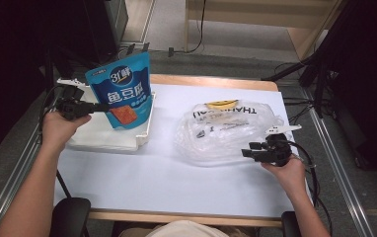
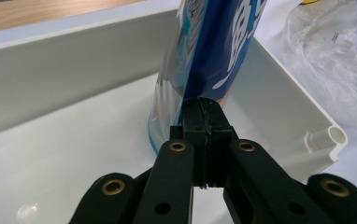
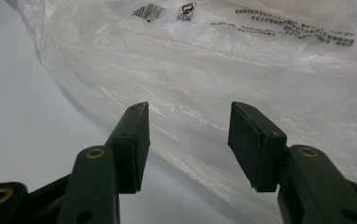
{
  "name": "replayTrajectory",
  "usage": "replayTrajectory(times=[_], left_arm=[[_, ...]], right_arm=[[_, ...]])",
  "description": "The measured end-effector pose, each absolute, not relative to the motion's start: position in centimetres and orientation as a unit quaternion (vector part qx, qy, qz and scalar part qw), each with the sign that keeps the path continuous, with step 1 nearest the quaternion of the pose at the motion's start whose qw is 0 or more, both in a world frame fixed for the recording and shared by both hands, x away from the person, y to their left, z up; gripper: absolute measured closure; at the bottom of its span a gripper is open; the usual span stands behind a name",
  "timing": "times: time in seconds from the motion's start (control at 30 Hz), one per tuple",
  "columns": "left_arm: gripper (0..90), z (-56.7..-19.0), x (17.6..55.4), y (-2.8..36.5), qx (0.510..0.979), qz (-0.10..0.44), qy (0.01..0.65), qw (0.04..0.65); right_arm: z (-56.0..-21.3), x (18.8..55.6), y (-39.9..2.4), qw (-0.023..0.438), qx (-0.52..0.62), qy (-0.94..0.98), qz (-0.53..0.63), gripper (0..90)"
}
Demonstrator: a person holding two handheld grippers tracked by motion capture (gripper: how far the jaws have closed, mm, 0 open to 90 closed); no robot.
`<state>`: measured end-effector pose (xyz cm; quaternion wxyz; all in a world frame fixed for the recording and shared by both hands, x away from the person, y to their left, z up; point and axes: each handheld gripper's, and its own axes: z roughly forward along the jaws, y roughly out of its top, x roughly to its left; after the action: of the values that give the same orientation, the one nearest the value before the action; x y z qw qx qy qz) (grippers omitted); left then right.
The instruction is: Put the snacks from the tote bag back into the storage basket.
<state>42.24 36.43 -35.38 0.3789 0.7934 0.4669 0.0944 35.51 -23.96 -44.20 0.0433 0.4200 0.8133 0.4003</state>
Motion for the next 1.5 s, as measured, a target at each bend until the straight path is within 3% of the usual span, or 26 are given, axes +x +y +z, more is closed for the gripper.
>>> replayTrajectory(times=[1.5], left_arm=[[90.0,-35.8,44.4,36.7,0.768,0.107,0.495,0.391]], right_arm=[[-44.0,34.5,-24.2,0.052,0.423,0.809,0.404,49.9]])
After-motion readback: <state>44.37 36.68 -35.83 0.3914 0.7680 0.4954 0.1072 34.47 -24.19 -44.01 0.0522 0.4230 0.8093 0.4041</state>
